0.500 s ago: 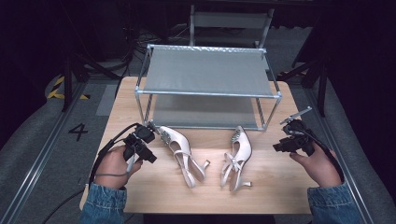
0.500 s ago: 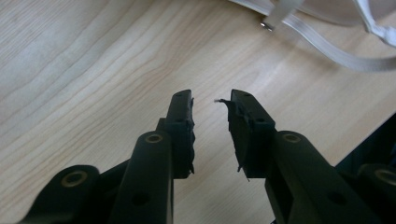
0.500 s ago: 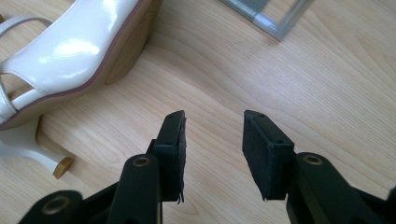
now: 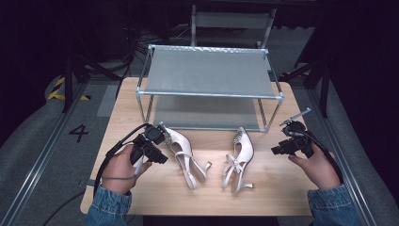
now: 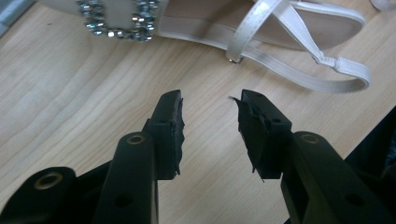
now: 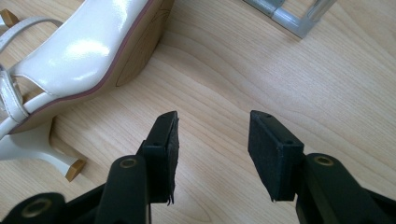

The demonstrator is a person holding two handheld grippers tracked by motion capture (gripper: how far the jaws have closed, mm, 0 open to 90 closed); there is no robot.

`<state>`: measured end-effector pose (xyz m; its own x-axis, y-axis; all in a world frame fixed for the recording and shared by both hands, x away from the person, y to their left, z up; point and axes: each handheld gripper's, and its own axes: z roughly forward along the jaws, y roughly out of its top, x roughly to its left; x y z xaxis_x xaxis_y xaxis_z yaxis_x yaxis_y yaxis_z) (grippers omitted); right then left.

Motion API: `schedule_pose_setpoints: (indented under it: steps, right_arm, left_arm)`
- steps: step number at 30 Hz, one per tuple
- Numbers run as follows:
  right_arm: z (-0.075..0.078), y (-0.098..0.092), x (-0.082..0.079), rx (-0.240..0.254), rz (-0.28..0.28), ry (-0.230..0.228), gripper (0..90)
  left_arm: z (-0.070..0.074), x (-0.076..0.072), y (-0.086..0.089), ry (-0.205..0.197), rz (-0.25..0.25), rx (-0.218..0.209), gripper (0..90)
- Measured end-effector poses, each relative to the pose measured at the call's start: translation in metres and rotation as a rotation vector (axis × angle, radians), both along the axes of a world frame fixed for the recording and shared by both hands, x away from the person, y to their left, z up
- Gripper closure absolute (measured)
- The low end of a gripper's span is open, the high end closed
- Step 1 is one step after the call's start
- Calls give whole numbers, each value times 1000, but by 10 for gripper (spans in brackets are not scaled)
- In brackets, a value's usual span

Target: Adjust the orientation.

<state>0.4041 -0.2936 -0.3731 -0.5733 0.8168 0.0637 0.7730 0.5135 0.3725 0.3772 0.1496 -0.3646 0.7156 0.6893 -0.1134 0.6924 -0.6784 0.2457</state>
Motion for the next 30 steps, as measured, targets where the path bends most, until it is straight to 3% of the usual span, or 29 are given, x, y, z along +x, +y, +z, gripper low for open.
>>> schedule_pose_setpoints:
  steps: [5,8,10,13,16,20,25,28,30]
  right_arm:
    - [0,0,0,16,-1,8,528]
    - [-3,1,1,13,-2,15,527]
    - [-3,1,1,14,-1,17,527]
    - [-3,1,0,12,2,12,527]
    - [-3,1,0,12,1,11,527]
    - [-5,0,-1,12,-2,18,525]
    - [-6,-1,-1,13,0,13,507]
    - [-5,-2,-2,13,-1,8,505]
    - [-5,-3,-3,11,-7,2,501]
  left_arm:
    - [-8,2,-8,29,-20,-17,546]
    - [-17,6,-14,1,-12,8,549]
    - [-21,8,-14,-1,-6,-11,571]
    - [-25,7,-17,-40,-16,-17,558]
    - [-31,8,-23,-11,-45,-20,558]
    - [-40,10,-32,-3,-63,-3,568]
    - [-45,12,-35,4,-56,-22,790]
    - [-41,11,-36,-8,-84,-46,818]
    - [-39,9,-39,-6,-91,-37,824]
